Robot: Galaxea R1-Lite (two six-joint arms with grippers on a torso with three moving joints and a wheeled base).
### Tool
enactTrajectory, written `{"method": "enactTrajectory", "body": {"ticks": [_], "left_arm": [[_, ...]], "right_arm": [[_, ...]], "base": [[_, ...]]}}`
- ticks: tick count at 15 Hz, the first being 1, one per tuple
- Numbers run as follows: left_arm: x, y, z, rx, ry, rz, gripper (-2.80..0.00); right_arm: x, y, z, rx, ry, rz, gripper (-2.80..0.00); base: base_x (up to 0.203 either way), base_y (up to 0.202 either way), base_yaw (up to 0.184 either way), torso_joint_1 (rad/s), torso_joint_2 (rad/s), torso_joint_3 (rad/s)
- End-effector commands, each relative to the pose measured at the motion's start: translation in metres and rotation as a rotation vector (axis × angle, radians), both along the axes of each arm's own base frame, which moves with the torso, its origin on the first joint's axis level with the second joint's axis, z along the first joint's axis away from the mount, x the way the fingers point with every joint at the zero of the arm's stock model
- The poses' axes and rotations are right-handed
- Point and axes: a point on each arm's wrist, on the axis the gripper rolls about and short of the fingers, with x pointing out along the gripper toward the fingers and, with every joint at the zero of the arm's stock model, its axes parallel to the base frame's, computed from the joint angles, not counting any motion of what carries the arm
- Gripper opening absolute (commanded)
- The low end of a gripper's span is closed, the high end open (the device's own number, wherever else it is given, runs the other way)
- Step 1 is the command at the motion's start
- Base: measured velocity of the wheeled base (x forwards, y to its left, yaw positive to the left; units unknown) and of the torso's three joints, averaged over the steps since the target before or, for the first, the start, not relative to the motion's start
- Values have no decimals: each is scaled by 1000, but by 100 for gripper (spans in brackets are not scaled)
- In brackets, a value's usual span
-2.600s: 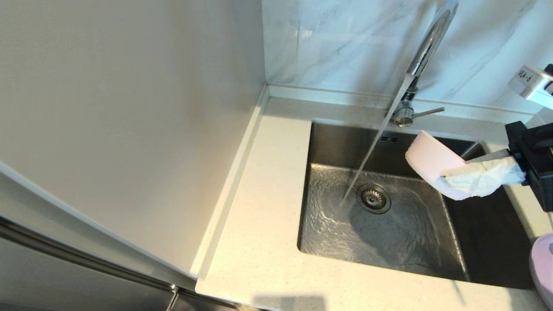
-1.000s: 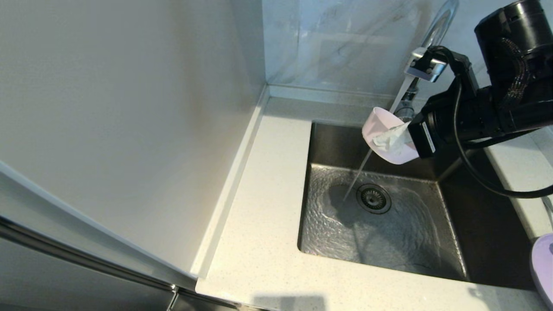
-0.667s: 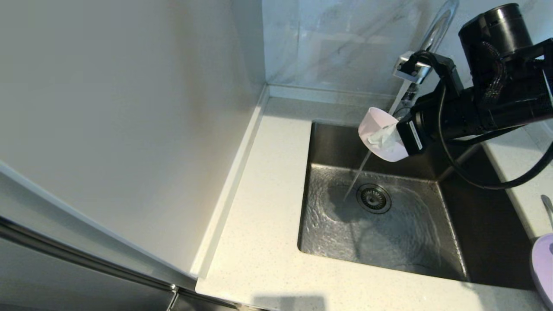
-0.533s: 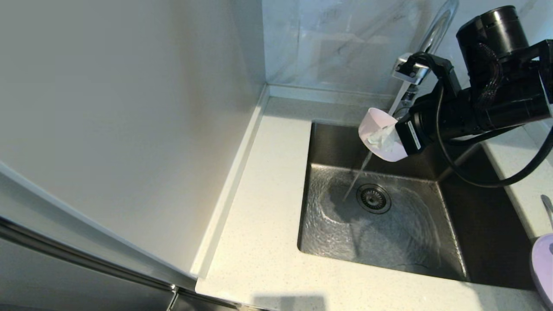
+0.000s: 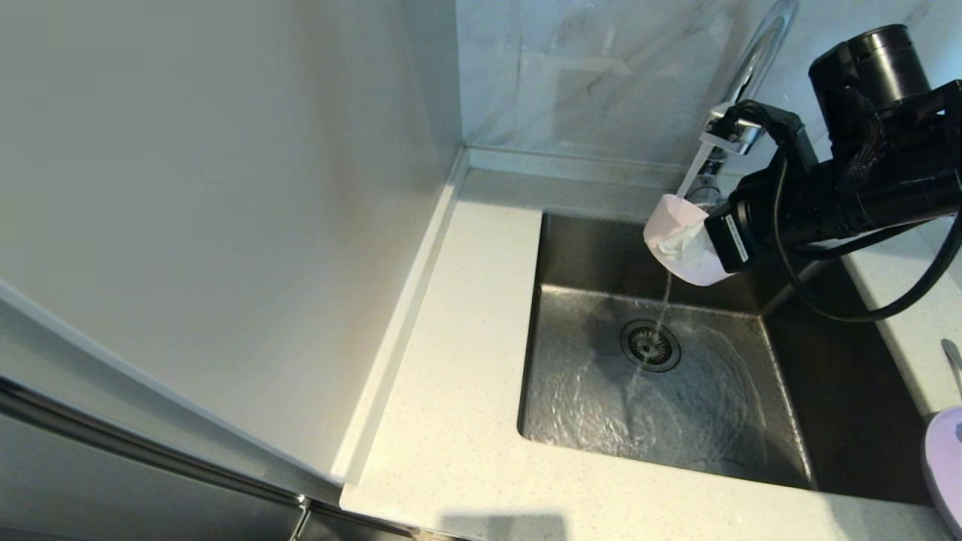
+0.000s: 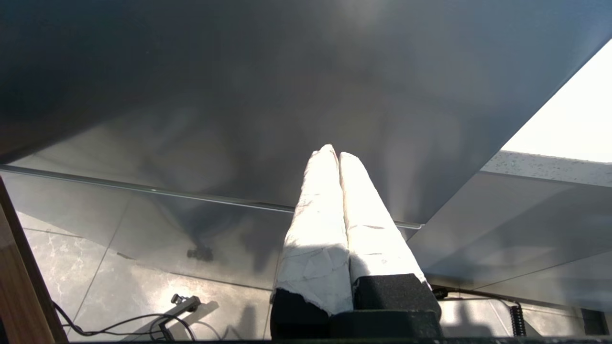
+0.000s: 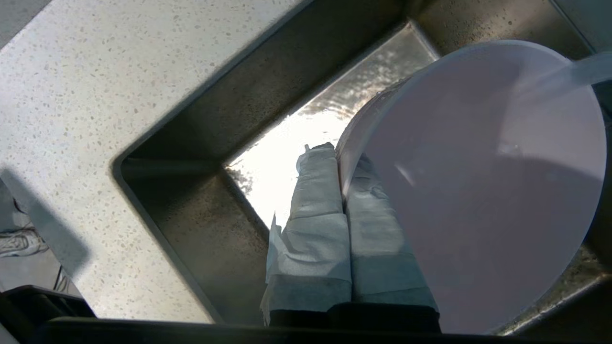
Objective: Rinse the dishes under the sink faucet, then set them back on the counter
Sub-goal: Rinse the bowl
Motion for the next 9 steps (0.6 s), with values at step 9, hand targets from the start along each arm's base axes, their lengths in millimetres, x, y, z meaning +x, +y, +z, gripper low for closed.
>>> {"method": "enactTrajectory", "body": {"ticks": [9], "left_arm": [[0, 0, 0, 0, 0, 0, -280]], "right_arm": [[1, -55, -12, -10, 55, -183, -280]], "base": [[0, 0, 0, 0, 0, 0]]}}
